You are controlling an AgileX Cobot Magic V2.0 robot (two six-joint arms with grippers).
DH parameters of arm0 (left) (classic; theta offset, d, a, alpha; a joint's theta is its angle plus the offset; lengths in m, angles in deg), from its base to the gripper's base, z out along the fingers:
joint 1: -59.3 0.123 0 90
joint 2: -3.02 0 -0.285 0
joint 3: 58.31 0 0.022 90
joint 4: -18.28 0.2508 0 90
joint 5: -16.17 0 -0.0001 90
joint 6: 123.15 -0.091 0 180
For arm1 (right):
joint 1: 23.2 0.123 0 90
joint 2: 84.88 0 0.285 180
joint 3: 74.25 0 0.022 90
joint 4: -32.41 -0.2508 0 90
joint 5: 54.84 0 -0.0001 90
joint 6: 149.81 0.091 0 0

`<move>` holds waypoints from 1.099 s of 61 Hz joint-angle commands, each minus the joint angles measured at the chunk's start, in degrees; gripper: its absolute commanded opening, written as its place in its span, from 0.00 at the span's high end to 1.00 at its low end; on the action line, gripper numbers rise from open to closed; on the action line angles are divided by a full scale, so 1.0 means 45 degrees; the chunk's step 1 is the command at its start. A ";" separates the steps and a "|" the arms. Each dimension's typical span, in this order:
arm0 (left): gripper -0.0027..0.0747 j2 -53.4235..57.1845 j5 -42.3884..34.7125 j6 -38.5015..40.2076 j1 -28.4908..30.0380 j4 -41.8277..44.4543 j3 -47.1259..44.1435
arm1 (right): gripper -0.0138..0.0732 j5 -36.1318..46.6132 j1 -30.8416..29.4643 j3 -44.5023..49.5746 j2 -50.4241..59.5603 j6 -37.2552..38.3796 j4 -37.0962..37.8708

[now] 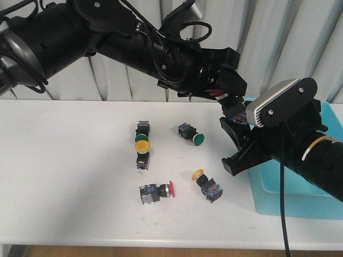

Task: Pick red and yellow buttons and place in box
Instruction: 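Grasp the red-capped switch with the right gripper, release the left gripper, then carry the red-capped switch over the blue box with the right gripper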

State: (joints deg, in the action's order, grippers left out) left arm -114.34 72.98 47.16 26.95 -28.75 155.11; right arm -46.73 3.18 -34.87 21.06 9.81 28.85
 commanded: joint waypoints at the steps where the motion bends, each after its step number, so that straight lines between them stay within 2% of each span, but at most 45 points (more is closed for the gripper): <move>1: 0.29 0.0806 -0.0479 -0.0693 -0.0029 -0.0748 0.0309 | 0.85 0.0936 0.0008 -0.0330 0.0265 -0.0043 0.0034; 16: 0.29 0.0844 -0.0483 -0.2317 -0.0029 -0.0380 0.1047 | 0.84 0.0891 -0.0047 -0.0342 0.0265 -0.0043 -0.0029; 22: 0.32 0.0844 -0.0132 -0.2449 -0.0029 0.0691 0.1932 | 0.84 0.0891 -0.0293 -0.0342 0.0265 -0.0043 -0.0058; 30: 0.44 0.0973 0.0690 -0.2037 -0.0029 0.3714 0.3478 | 0.84 0.0780 -0.1061 -0.0362 0.0265 -0.0032 -0.0561; 36: 0.56 0.1427 0.1090 -0.1078 -0.0029 0.7146 0.4003 | 0.84 0.0666 -0.1796 -0.0379 0.0265 -0.0045 -0.1189; 46: 0.87 0.2193 0.2178 0.1260 -0.0029 1.2718 0.4006 | 0.84 0.0214 -0.2945 -0.0603 0.0265 -0.0045 -0.1550; 50: 0.98 0.2373 0.2804 0.1875 -0.0029 1.4042 0.3973 | 0.84 -0.0140 -0.3478 -0.0856 0.0223 -0.0045 -0.1703; 58: 0.98 0.2763 0.2736 0.2433 -0.0029 1.4707 0.3511 | 0.84 -0.0869 -0.4594 -0.1566 -0.0495 -0.0022 -0.1722; 67: 0.97 0.2895 0.2669 0.2457 -0.0029 1.4706 0.2586 | 0.84 -0.2934 -0.5691 -0.3018 -0.2143 0.0076 -0.2153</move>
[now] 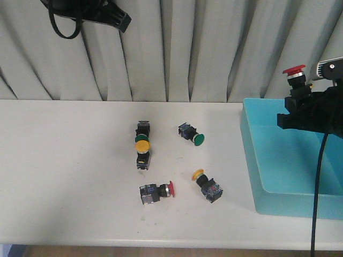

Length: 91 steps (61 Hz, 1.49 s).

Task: Pick red and yellow buttons and place in box
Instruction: 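Carry the red-capped switch over the blue box with the right gripper, then lower the red-capped switch into the box and open the right gripper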

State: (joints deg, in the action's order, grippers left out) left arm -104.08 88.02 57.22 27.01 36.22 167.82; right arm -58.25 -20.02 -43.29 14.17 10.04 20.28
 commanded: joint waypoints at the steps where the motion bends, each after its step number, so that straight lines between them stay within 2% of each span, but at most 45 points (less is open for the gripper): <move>1: 0.97 0.0617 -0.0657 0.0221 -0.0043 0.0268 -0.0321 | 0.84 -0.0541 -0.0595 -0.1367 -0.0779 0.0027 -0.0300; 12: 0.97 0.0605 -0.0413 0.0221 -0.0043 0.0268 -0.1458 | 0.84 -0.2024 -0.1024 -0.2958 -0.3147 0.0062 -0.0388; 21: 0.97 0.0605 -0.0600 0.0221 -0.0043 0.0283 -0.2152 | 0.83 -0.2477 -0.1101 -0.3676 -0.5037 0.0120 -0.0370; 42: 0.97 0.0605 -0.0757 0.0221 -0.0043 0.0283 -0.2247 | 0.78 -0.3499 -0.1293 -0.4927 -0.7923 0.0300 -0.0388; 51: 0.97 0.0605 -0.0758 0.0232 -0.0043 0.0283 -0.2247 | 0.65 -0.4200 -0.1293 -0.5364 -0.8632 0.0194 -0.0371; 52: 0.97 0.0605 -0.0740 0.0246 -0.0043 0.0283 -0.2247 | 0.39 -0.4618 -0.1293 -0.5625 -0.8676 -0.0158 -0.0336; 62: 0.97 0.0605 -0.0680 0.0246 -0.0043 0.0283 -0.2247 | 0.31 -0.4910 -0.1293 -0.5934 -0.8206 -0.0195 -0.0336; 76: 0.97 0.0605 -0.0706 0.0255 -0.0043 0.0283 -0.2247 | 0.31 -0.5018 -0.1293 -0.6211 -0.6321 -0.0533 -0.0276; 91: 0.97 0.0605 -0.0840 0.0266 -0.0043 0.0283 -0.2247 | 0.31 -0.5378 -0.1280 -0.6211 -0.2829 -0.0619 -0.1307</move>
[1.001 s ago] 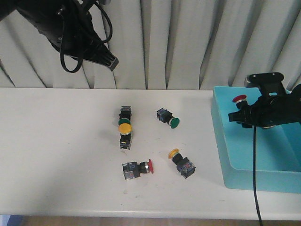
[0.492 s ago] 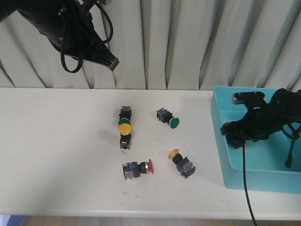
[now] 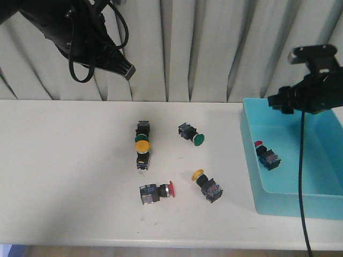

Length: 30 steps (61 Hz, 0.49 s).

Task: Pick red and yellow buttons and place in box
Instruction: 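Lower the red-capped switch into the box and open the right gripper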

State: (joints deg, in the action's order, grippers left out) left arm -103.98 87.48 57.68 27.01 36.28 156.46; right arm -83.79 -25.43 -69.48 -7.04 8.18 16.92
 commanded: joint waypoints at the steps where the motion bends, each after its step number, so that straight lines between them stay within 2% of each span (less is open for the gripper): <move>1: 0.97 0.0581 -0.0721 0.0164 -0.0043 0.0268 0.0277 | 0.31 0.0265 -0.0078 -0.0393 0.2117 -0.0265 -0.0662; 11: 0.96 0.0581 -0.1243 0.0134 -0.0043 0.0268 0.0277 | 0.31 0.0069 -0.0068 -0.0305 0.4843 -0.0829 -0.1397; 17: 0.93 0.0581 -0.1821 -0.0494 -0.0043 0.0264 0.0277 | 0.31 -0.0282 -0.0068 -0.0305 0.6082 -0.1196 -0.1959; 23: 0.84 0.0581 -0.2368 -0.0633 -0.0043 0.0264 0.0277 | 0.31 -0.0715 -0.0068 -0.0305 0.6931 -0.1574 -0.2425; 30: 0.66 0.0552 -0.2709 -0.0185 -0.0043 0.0245 0.0277 | 0.31 -0.1184 -0.0068 -0.0305 0.7285 -0.1734 -0.2797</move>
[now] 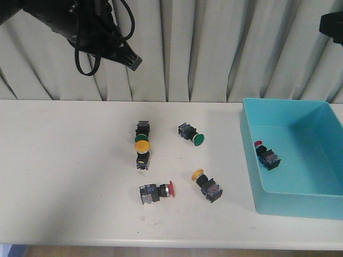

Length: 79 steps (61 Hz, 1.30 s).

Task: Pick red and yellow buttons and place in box
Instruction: 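Move the left gripper down over the yellow-capped button switch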

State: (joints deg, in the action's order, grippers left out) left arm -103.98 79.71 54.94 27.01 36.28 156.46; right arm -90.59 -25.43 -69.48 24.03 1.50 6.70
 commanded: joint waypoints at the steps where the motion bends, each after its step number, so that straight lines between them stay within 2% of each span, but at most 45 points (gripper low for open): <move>1: 0.62 0.0494 -0.1025 0.0646 -0.0043 0.0235 0.0277 | 0.31 0.0267 -0.0068 -0.0305 0.0380 -0.0250 -0.0574; 13: 0.23 -0.0324 -0.1190 0.2735 -0.0043 0.0223 0.0277 | 0.31 -0.0545 -0.0068 -0.0305 0.0279 -0.0389 -0.0768; 20: 0.13 -0.1182 -0.1207 0.2771 -0.0043 0.0167 0.0277 | 0.31 -0.0717 0.0187 -0.0305 0.0279 -0.0641 -0.0703; 34: 0.18 -0.3233 -0.1777 0.2906 -0.0043 -0.1025 0.0277 | 0.31 -0.0937 0.1813 -0.0305 0.0279 -0.0648 0.0302; 47: 0.23 -0.4637 -0.2247 0.3959 -0.0043 -0.1020 0.0277 | 0.31 -0.0952 0.2952 -0.0305 0.0279 -0.0151 0.1301; 57: 0.24 -0.5215 -0.2303 0.4145 -0.0043 -0.0982 0.0277 | 0.31 -0.0952 0.3103 -0.0305 0.0279 0.0271 0.1659; 68: 0.24 -0.5545 -0.2345 0.5228 0.0295 -0.1149 0.0293 | 0.31 -0.0793 0.3103 -0.0071 0.0279 0.0339 0.1708; 79: 0.24 -0.5697 -0.2158 0.5306 0.0748 -0.2547 0.0293 | 0.31 0.0489 0.3103 0.1092 0.0279 0.0341 0.1682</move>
State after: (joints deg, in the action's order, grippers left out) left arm -132.95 71.42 78.17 29.55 27.88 156.33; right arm -95.54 -11.65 -65.66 24.75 2.79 14.77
